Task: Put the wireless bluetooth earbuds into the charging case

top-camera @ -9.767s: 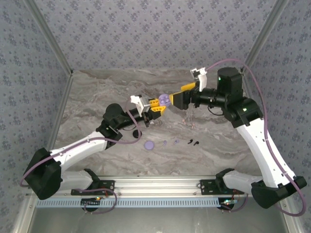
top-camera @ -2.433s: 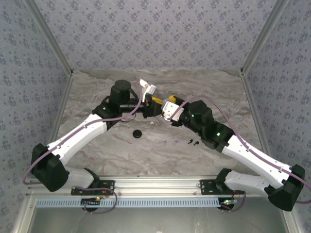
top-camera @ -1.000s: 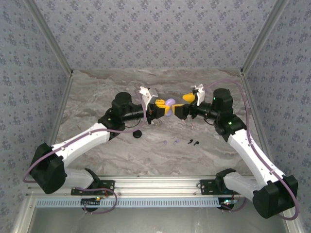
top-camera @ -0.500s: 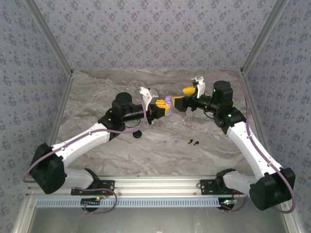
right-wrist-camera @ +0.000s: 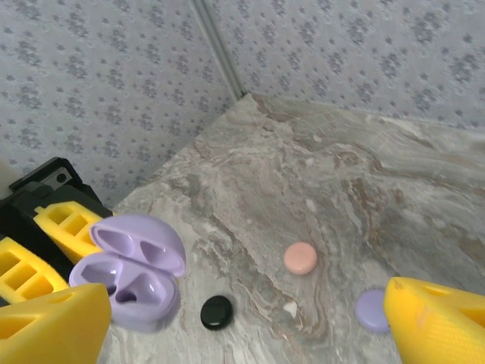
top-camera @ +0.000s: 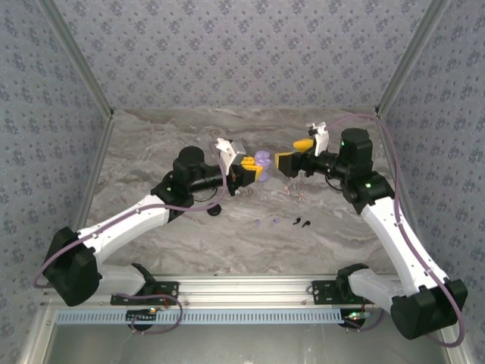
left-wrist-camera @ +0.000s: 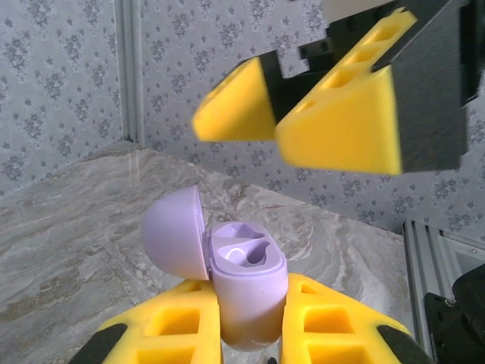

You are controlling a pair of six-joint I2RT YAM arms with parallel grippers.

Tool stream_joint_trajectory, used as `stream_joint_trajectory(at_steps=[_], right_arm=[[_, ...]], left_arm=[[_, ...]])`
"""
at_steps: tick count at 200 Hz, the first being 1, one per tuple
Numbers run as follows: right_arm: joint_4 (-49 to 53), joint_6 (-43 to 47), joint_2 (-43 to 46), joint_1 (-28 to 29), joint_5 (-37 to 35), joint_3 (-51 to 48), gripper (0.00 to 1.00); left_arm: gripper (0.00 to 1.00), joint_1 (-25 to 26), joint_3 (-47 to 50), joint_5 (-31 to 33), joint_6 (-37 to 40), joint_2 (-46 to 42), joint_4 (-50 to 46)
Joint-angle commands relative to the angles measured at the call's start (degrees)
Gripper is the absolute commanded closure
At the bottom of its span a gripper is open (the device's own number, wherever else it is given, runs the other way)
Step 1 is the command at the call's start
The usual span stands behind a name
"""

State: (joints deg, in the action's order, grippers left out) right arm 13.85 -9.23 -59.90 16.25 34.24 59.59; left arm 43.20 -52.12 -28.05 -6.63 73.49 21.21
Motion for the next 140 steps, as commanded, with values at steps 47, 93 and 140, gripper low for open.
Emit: stream_joint_trajectory(at_steps=[47, 93, 140], right_arm=[[22.3, -11.8, 2.5, 2.4, -16.2, -2.7, 0.15], [23.6, -26.3, -1.6, 11.2, -26.5, -9.6, 0.23], [21.1, -31.2, -13.8, 20.1, -31.0, -9.6, 0.34]], left_arm=[[1.00, 0.2, 5.0, 5.7, 3.5, -6.7, -1.7], [1.00, 0.3, 7.3, 6.9, 4.8, -9.4, -2.0], [1.00, 0.2, 7.8, 6.6, 5.1, -10.3, -1.9]])
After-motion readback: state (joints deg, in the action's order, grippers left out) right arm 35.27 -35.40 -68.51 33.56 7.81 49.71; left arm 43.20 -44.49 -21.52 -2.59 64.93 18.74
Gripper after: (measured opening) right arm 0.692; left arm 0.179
